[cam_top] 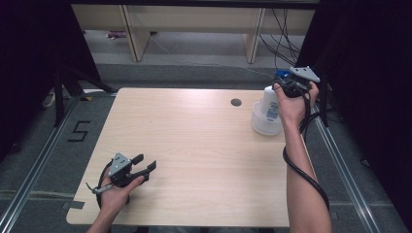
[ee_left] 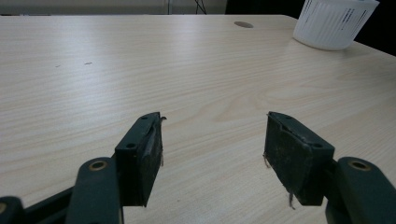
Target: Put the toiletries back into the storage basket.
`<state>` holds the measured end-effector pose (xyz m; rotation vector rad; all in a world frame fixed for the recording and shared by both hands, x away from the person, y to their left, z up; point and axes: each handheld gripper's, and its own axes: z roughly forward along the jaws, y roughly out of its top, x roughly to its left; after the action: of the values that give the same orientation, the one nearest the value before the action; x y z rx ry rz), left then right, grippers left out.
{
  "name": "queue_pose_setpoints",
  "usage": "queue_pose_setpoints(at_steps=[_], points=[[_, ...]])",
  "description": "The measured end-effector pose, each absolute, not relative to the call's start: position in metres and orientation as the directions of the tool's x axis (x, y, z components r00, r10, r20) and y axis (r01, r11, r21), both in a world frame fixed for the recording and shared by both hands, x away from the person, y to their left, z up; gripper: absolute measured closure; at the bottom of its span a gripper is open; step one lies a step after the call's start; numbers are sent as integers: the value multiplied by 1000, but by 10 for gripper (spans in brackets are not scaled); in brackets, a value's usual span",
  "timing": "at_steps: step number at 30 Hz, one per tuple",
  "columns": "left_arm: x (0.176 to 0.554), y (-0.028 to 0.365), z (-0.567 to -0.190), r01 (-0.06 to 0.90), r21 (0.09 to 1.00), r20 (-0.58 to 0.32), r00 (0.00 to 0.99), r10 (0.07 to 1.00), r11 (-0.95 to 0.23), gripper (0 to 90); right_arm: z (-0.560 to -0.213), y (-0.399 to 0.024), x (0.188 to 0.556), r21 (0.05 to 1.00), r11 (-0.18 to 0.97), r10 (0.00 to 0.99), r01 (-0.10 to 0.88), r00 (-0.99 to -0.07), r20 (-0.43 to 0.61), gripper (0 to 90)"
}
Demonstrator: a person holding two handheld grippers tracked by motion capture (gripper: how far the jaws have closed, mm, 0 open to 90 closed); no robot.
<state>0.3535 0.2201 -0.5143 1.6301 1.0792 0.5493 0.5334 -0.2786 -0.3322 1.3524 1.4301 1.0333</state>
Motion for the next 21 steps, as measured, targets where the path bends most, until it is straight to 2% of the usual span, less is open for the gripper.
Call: queue_pose_setpoints(at_steps=[5,6,21], points=[[353,222,-514,368,929,-165,485,859,-29,362,-333,-279,528,964,60,998,260,-13,-58,269],[353,222,-514,367,930,-166,485,859,-28,362,-333,-278,526,962,32,999,272,-14,-29,267],[353,223,-515,371,928,-167,480,861,-27,361,-331,-284,494,963,29,997,268,-72,-10,214]])
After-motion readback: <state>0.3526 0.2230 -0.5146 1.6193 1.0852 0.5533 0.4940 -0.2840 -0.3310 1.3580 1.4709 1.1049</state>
